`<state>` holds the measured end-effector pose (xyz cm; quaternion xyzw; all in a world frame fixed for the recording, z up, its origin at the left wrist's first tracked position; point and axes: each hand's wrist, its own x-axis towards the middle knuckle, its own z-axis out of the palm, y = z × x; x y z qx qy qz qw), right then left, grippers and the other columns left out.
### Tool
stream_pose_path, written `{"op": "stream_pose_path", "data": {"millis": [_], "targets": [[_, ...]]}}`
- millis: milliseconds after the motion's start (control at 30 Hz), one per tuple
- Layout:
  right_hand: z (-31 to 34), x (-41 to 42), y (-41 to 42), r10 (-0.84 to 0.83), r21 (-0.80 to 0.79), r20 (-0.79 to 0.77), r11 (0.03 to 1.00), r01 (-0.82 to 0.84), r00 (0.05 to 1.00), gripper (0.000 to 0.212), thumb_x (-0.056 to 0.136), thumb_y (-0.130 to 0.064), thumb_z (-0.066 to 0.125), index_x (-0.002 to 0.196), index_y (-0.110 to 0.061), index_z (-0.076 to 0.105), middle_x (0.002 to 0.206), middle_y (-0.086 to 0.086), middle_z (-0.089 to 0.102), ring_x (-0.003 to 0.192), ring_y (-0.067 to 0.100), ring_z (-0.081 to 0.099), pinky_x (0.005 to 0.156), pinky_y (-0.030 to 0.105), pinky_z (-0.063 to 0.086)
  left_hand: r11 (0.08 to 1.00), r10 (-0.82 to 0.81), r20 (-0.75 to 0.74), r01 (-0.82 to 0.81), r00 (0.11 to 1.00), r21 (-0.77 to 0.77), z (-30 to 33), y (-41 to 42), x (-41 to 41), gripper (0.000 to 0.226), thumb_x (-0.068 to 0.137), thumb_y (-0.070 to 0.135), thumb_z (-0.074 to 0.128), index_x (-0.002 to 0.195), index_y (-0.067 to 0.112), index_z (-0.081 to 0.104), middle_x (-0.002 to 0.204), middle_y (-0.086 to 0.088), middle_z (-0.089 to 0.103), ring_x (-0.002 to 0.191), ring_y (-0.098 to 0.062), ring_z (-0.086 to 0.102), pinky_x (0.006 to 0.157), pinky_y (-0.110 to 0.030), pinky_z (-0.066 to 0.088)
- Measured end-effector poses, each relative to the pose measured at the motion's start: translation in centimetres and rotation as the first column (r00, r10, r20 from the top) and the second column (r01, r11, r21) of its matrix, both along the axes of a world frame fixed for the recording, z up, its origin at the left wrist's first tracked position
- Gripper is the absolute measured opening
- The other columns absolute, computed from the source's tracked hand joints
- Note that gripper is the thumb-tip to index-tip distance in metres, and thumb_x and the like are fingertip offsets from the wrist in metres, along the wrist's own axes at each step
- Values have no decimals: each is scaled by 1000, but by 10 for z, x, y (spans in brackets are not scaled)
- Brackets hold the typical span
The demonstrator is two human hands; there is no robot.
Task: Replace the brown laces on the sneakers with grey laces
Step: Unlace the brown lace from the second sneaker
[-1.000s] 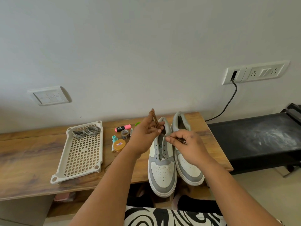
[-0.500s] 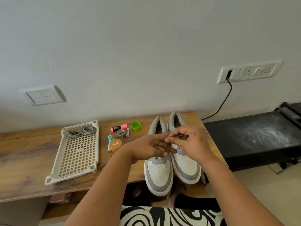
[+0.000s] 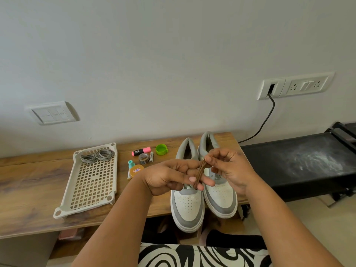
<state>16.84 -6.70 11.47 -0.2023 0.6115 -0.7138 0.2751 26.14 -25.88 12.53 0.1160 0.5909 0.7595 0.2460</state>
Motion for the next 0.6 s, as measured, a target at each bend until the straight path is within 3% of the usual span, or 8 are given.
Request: {"op": "stream_pose_path", "data": {"millis": [67, 133, 367, 500, 600], "targets": [[0, 1, 0, 28, -16, 68, 1000, -27, 997, 17, 68, -17, 71, 81, -8, 64, 71, -3, 71, 72, 8, 69, 77, 30, 49, 999, 33, 6, -32, 999, -42, -1, 0, -1, 37, 95, 9, 49, 132, 11, 54, 114, -9, 70, 88, -6, 67, 40, -13, 18], [-1, 2, -1, 64, -19, 136, 998, -62, 989, 20, 69, -18, 70, 83, -6, 62, 73, 0, 71, 75, 10, 69, 78, 29, 52, 992, 92, 21, -90, 996, -93, -1, 3, -2, 31, 97, 17, 48, 125, 9, 58, 102, -5, 74, 76, -5, 64, 40, -10, 20], [-4, -2, 0, 218, -50, 313, 976, -213, 924, 27, 66, -21, 77, 91, -11, 74, 94, 11, 71, 94, 23, 67, 96, 43, 50, 986, 107, -6, -107, 994, -124, -2, 5, -2, 30, 99, 17, 45, 108, 22, 73, 88, -1, 70, 62, -4, 53, 41, -11, 23], [-10, -3, -4, 209, -132, 408, 977, -169, 889, 26, 61, -23, 81, 84, -11, 77, 80, 10, 69, 80, 21, 69, 77, 32, 59, 990, 137, 18, -136, 990, -44, -3, 7, -3, 38, 99, 16, 43, 128, -5, 55, 81, -3, 64, 59, -4, 47, 41, -13, 21], [-17, -4, -10, 261, -261, 483, 954, -147, 836, 45, 57, -25, 94, 93, -8, 72, 82, 13, 65, 79, 26, 65, 71, 28, 56, 989, 147, 39, -148, 988, 13, -3, 10, -5, 41, 99, 16, 41, 129, -10, 50, 75, -1, 57, 59, -5, 41, 42, -13, 21]]}}
